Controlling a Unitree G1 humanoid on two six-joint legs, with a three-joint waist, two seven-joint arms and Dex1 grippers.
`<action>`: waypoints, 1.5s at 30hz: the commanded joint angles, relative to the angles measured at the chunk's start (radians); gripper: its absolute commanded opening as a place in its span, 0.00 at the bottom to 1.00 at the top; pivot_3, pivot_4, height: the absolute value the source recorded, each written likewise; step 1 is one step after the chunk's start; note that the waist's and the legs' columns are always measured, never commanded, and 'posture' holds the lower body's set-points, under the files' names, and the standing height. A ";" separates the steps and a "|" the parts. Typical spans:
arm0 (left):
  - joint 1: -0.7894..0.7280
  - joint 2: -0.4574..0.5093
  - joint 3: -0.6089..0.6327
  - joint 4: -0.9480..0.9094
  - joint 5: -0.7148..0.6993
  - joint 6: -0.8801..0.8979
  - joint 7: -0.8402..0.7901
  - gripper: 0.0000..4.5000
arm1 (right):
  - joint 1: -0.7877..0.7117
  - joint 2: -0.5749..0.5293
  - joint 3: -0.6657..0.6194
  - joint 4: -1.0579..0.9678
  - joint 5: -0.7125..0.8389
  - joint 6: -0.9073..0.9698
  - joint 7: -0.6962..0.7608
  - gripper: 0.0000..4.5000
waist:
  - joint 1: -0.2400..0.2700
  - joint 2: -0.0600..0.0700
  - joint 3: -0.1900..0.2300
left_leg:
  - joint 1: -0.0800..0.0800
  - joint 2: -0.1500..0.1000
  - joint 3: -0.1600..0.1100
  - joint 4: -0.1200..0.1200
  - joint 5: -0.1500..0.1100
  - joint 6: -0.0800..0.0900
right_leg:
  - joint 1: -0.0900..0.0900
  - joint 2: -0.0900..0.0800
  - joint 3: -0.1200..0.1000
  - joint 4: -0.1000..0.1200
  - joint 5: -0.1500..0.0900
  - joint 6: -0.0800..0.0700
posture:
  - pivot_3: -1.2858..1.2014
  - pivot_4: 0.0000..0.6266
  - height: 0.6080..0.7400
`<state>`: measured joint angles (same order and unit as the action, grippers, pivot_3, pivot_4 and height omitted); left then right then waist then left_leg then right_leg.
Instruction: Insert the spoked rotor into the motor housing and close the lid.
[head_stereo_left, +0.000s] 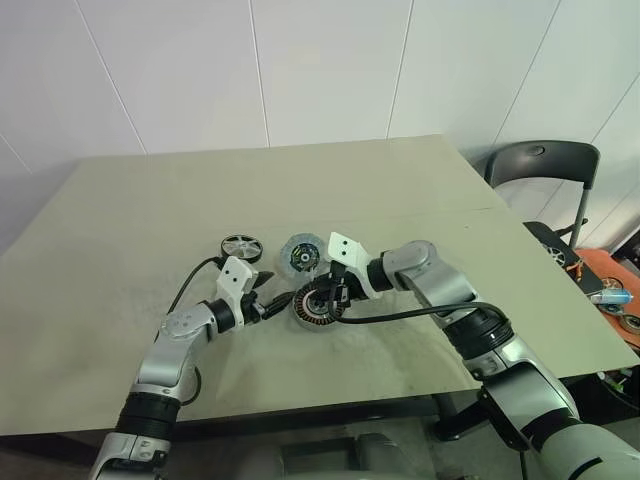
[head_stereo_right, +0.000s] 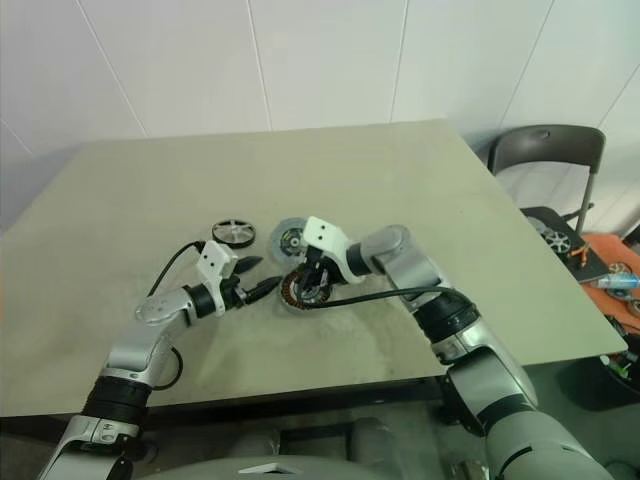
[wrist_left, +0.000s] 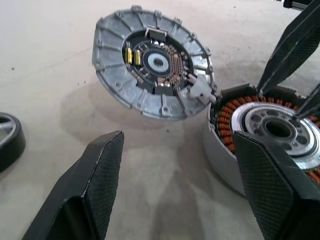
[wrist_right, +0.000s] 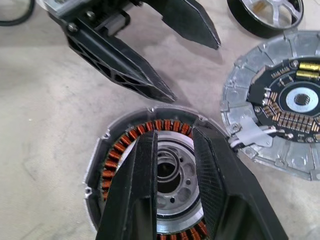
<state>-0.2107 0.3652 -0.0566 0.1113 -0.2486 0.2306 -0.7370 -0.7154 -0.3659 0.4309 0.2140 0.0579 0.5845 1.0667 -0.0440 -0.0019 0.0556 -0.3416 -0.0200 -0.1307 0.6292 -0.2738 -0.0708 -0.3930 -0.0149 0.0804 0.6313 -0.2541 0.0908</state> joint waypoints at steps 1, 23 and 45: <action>-0.012 0.006 0.011 -0.046 -0.007 -0.005 0.001 0.81 | -0.009 0.023 0.002 0.042 -0.025 -0.026 -0.043 0.26 | 0.000 0.000 0.000 | 0.000 0.000 0.000 0.000 0.000 0.000 | 0.000 0.000 0.000 0.000 0.000 0.000 | 0.52 0.00 1.00; -0.007 0.014 0.009 -0.052 -0.004 0.005 -0.002 0.81 | 0.023 -0.018 -0.009 0.031 -0.010 -0.052 0.039 0.26 | 0.000 0.000 0.000 | 0.001 0.000 0.000 0.000 0.000 0.000 | 0.001 0.000 0.000 0.000 0.000 0.000 | 0.52 0.00 1.00; 0.012 0.025 0.012 -0.066 -0.007 0.011 -0.002 0.81 | 0.021 0.039 -0.064 0.082 0.054 -0.049 -0.016 0.26 | 0.000 0.000 0.000 | 0.000 0.000 0.000 0.000 0.000 0.000 | 0.000 0.000 0.000 0.000 0.000 0.000 | 0.52 0.00 1.00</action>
<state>-0.1940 0.3828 -0.0577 0.0912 -0.2486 0.2496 -0.7379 -0.6841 -0.3312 0.3768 0.2987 0.1194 0.5547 1.0582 -0.0442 -0.0019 0.0556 -0.3414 -0.0201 -0.1307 0.6292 -0.2738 -0.0708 -0.3926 -0.0149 0.0804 0.6310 -0.2541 0.0908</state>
